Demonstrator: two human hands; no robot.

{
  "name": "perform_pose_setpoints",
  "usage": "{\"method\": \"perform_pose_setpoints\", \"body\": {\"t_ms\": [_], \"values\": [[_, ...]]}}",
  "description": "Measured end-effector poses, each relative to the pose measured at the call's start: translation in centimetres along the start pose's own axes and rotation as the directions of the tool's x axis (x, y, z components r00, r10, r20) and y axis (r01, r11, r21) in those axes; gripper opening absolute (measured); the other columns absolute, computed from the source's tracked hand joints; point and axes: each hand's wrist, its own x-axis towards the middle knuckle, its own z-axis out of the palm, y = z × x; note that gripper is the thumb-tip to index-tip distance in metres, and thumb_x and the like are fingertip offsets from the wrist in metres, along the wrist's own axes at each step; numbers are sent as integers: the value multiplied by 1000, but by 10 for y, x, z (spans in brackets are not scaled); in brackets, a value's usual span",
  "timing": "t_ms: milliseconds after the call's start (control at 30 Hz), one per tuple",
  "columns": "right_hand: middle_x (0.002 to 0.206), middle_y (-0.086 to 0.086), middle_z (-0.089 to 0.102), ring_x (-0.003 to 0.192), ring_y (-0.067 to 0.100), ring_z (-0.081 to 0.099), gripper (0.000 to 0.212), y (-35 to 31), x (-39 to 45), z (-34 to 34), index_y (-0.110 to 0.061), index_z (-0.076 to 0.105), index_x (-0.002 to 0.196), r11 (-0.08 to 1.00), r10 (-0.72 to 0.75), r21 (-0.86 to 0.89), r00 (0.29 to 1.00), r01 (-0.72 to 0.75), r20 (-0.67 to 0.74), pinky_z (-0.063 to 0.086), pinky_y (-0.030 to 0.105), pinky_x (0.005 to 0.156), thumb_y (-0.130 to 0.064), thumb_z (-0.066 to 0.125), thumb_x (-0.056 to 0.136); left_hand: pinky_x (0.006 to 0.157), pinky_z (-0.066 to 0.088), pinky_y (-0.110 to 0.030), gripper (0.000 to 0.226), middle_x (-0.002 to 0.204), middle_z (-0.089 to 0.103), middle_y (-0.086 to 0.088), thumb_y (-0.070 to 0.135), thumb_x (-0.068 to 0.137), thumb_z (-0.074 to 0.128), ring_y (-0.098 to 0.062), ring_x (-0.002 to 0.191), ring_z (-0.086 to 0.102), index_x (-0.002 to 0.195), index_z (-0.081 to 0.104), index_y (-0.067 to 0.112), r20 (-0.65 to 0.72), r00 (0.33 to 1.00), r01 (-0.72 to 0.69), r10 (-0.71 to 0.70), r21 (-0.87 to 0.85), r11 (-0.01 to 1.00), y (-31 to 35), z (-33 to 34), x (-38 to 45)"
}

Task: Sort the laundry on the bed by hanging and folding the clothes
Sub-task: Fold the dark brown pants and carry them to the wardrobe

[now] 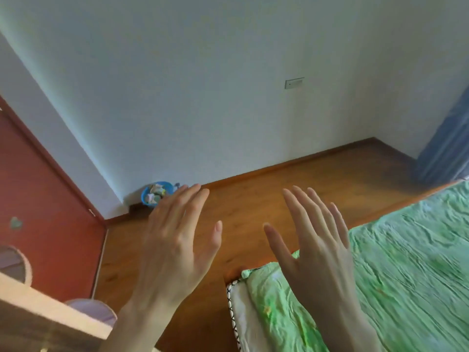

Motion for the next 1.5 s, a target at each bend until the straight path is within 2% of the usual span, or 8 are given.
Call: {"method": "perform_pose_setpoints", "body": {"t_ms": [233, 400, 567, 733, 933, 1167, 1367, 1500], "values": [[158, -2, 48, 153, 16, 34, 61, 61, -26, -21, -20, 49, 152, 978, 165, -129, 986, -163, 2, 26, 45, 127, -57, 48, 104, 122, 36, -38, 53, 150, 56, -1, 48, 106, 49, -17, 146, 45, 147, 55, 14, 120, 984, -114, 135, -166, 980, 50, 71, 23], [156, -2, 50, 151, 17, 39, 60, 89, -49, -41, -20, 51, 150, 917, 321, -226, 944, -329, -71, 30, 46, 124, -57, 48, 103, 116, 42, -51, 55, 151, 56, -3, 50, 106, 49, -20, 146, 46, 147, 56, 14, 205, 938, -220, 279, -268, 938, 88, 111, 44], [156, -1, 51, 150, 18, 40, 61, 102, -71, -61, -20, 50, 152, 810, 458, -345, 879, -474, -134, 30, 45, 124, -57, 48, 103, 121, 34, -52, 58, 153, 55, -4, 54, 106, 43, -21, 148, 44, 148, 55, 15, 234, 870, -327, 435, -387, 862, 128, 143, 57], [152, -2, 55, 147, 18, 44, 60, 98, -99, -84, -19, 53, 149, 617, 593, -414, 741, -669, -314, 25, 43, 126, -58, 44, 104, 120, 35, -52, 58, 148, 59, -10, 50, 105, 44, -30, 143, 49, 143, 58, 9, 194, 786, -414, 587, -541, 733, 172, 168, 58], [148, -2, 58, 144, 18, 48, 56, 101, -153, -108, -17, 56, 146, 383, 620, -409, 559, -828, -551, 29, 50, 124, -54, 49, 105, 117, 39, -49, 52, 145, 60, -11, 43, 104, 49, -31, 141, 51, 139, 62, 7, 75, 712, -419, 698, -752, 508, 231, 197, 38], [153, -1, 53, 149, 17, 40, 59, 89, -211, -147, -17, 49, 150, 147, 674, -357, 358, -922, -646, 16, 42, 128, -55, 45, 105, 112, 43, -59, 49, 143, 62, -11, 40, 103, 53, -33, 140, 51, 137, 63, 6, 15, 587, -396, 809, -867, 304, 307, 202, 4], [159, -3, 46, 153, 14, 31, 62, 82, -275, -192, -20, 44, 155, -40, 664, -281, 184, -959, -724, 22, 50, 126, -57, 45, 104, 113, 43, -53, 51, 145, 61, -9, 40, 102, 54, -30, 139, 51, 141, 61, 8, -81, 462, -399, 883, -908, 125, 397, 181, -41], [160, -2, 44, 154, 15, 30, 63, 93, -332, -229, -22, 43, 156, -95, 651, -241, 122, -966, -749, 22, 50, 126, -58, 44, 104, 114, 42, -48, 52, 146, 61, -8, 42, 102, 52, -28, 140, 50, 141, 61, 8, -109, 412, -402, 904, -913, 73, 455, 165, -83]]}}
